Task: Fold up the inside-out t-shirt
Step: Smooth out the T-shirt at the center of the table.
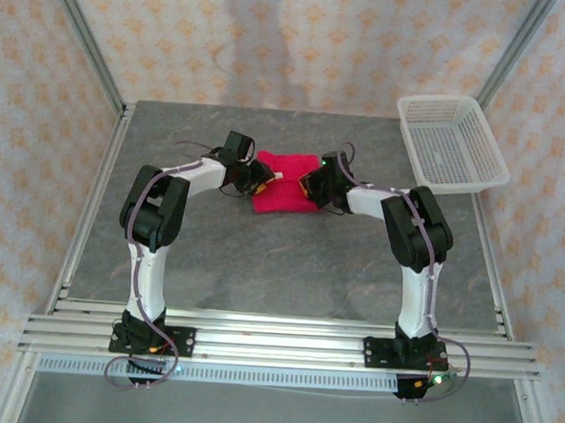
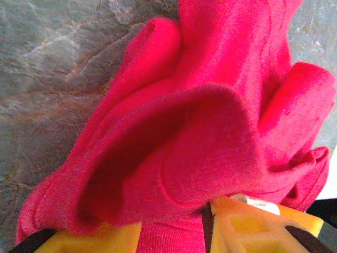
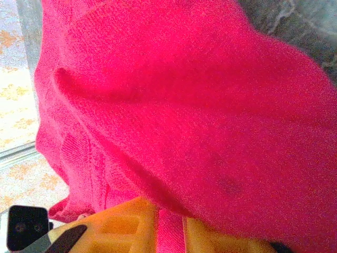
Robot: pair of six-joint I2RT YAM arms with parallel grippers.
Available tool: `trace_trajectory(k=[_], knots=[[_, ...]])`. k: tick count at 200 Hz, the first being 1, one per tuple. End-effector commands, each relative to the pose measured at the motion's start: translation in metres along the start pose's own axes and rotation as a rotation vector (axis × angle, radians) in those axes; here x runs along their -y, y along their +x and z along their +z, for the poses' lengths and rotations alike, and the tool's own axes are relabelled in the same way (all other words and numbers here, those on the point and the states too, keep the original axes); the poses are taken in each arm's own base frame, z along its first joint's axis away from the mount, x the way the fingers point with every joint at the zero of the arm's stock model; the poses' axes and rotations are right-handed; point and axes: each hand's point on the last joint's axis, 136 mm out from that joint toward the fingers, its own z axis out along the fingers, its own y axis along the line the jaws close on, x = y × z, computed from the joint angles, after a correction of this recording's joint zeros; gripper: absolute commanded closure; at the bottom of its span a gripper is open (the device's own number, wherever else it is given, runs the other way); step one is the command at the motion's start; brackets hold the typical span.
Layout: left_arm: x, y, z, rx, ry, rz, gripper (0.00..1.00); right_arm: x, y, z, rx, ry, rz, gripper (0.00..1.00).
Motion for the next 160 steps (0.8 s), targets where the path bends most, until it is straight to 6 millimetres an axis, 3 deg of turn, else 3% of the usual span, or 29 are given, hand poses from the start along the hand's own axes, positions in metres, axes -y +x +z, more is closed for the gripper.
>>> trace_trajectory(k=[1,41,52,68,90,131,160], knots=[[-0.048,-0.004,0.0,0.023,-0.162,-0.032,0.62,0.046,-0.007,0.005,0.004,0.169,0.004,0.8],[0.022,-0.024,-0.049,0.098,-0.148,0.121,0.6,-0.04,-0.016,-0.033,0.037,0.078,-0.167,0.7],[0.04,-0.029,-0.057,0.117,-0.131,0.151,0.6,-0.053,-0.021,-0.035,0.059,0.06,-0.185,0.67],[0.054,-0.034,-0.053,0.119,-0.107,0.152,0.59,-0.065,-0.028,-0.027,0.067,0.045,-0.182,0.67],[0.049,-0.037,-0.028,0.086,-0.124,0.126,0.6,-0.061,-0.037,-0.005,0.066,0.074,-0.156,0.68],[0.001,-0.044,0.029,0.034,-0.209,0.064,0.61,-0.005,-0.052,0.043,0.083,0.155,-0.06,0.72],[-0.017,-0.052,0.039,0.039,-0.23,0.046,0.62,0.016,-0.047,0.062,0.05,0.173,-0.044,0.74]])
